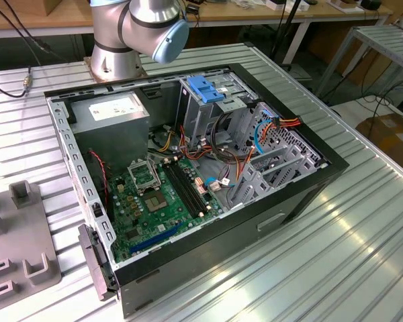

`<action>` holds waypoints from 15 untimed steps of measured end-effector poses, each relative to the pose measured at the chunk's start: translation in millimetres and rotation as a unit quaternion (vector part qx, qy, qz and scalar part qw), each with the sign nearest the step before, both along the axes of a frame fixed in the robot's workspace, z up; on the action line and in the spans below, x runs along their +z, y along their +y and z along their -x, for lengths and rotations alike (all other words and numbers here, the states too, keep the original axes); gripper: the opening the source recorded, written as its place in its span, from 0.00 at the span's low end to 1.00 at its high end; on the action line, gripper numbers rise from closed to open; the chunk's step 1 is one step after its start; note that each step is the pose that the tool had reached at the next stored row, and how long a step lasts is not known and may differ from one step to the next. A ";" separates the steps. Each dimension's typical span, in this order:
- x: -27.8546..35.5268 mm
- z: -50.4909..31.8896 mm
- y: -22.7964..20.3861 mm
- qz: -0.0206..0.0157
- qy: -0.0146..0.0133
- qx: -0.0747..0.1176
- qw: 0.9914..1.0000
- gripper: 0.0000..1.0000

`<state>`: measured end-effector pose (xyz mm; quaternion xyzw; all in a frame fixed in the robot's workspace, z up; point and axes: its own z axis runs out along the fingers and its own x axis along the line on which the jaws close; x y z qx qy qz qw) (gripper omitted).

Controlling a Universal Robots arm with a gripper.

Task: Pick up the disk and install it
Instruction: 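Pick up the disk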

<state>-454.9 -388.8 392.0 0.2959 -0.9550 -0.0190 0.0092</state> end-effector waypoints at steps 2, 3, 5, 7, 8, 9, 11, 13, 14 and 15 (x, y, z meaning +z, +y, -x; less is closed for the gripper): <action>0.0 0.0 0.0 0.000 0.000 0.013 1.000 0.10; 0.0 0.0 0.0 0.000 0.000 0.018 1.000 0.10; 0.0 0.0 0.0 0.000 0.000 0.028 1.000 0.10; 0.0 0.0 0.0 0.000 0.000 0.037 0.999 0.10; 0.0 0.0 0.0 0.000 0.000 0.041 0.999 0.10; 0.0 0.0 0.0 0.000 0.000 0.045 0.999 0.10; 0.0 0.0 0.0 0.000 0.000 0.057 0.998 0.10; 0.0 0.0 0.0 0.000 0.000 0.068 0.998 0.10; 0.0 0.0 0.0 0.000 0.000 0.076 0.997 0.10; 0.0 0.0 0.0 0.000 0.000 0.083 0.997 0.10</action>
